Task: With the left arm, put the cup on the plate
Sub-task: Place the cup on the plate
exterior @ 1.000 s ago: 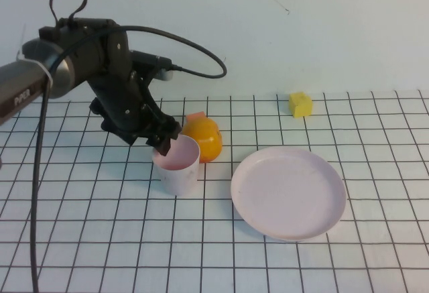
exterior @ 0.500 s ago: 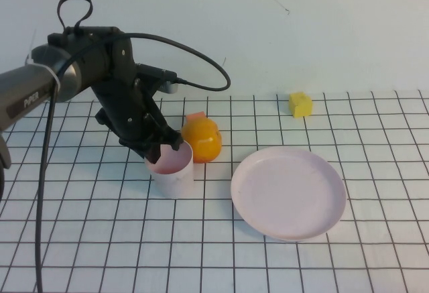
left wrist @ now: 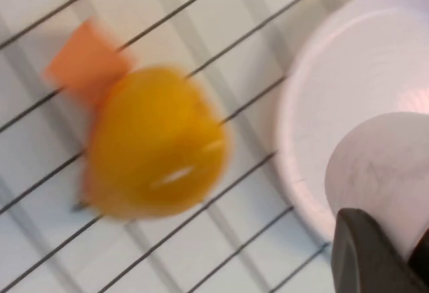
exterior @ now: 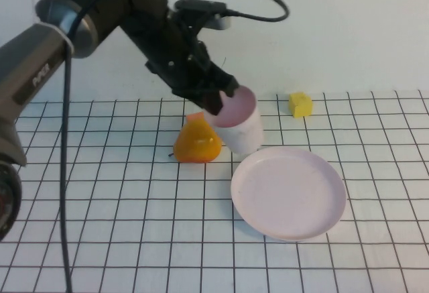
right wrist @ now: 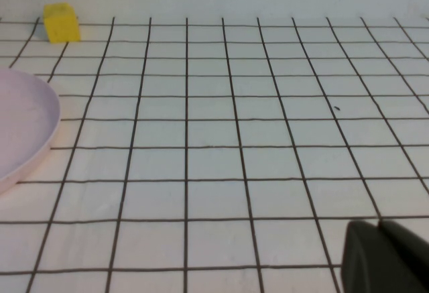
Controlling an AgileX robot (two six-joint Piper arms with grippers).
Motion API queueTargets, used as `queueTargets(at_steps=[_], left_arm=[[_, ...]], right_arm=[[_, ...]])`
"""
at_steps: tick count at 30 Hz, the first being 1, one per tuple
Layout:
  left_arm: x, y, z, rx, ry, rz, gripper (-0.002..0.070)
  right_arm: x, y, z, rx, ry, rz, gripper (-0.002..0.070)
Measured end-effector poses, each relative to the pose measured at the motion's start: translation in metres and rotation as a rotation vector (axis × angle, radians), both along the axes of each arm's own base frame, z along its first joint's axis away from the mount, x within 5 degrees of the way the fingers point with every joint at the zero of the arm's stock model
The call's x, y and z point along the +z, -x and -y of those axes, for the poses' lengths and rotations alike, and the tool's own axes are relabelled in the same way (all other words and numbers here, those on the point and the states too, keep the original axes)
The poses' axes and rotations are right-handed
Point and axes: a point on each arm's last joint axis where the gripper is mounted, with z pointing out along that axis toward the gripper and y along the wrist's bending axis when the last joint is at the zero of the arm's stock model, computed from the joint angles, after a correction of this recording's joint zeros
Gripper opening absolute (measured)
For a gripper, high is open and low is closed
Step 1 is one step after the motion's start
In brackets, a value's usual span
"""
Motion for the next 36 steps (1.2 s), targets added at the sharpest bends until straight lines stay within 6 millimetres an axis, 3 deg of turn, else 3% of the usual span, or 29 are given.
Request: queueTargets(at_steps=[4,9,14,24,27,33,36], left_arm=[[0.0,0.026,0.053,-0.154,-0.017,0.027,0.0009],[-0.045,0.037,0.099,-0.235,-0.132,0.024,0.0009],[-0.083,0.029,0.11,-0.215,-0.195,0.02,0.0009],[-0.084,0.022,0.113,-0.189,-0.176,0.089,0.0036],[-0.084,0.022,0.114,-0.187,-0.167,0.092,0.0135],[-0.076,0.02,0.113,-0.147,-0.178,0.094,0.0482],[-0.053,0.019,0.111,-0.139,-0.172,0.137,0.0529]], right_arm=[[0.0,0.0,0.0,0.0,0.0,0.0,-0.0002],[0.0,0.0,0.0,0.0,0.0,0.0,-0.0002],[0.0,0.0,0.0,0.0,0.0,0.0,-0.0002],[0.0,0.0,0.0,0.0,0.0,0.0,-0.0002],[0.0,0.0,0.0,0.0,0.0,0.0,-0.0002],[0.0,0.0,0.0,0.0,0.0,0.0,-0.0002],[0.0,0.0,0.0,0.0,0.0,0.0,-0.0002]])
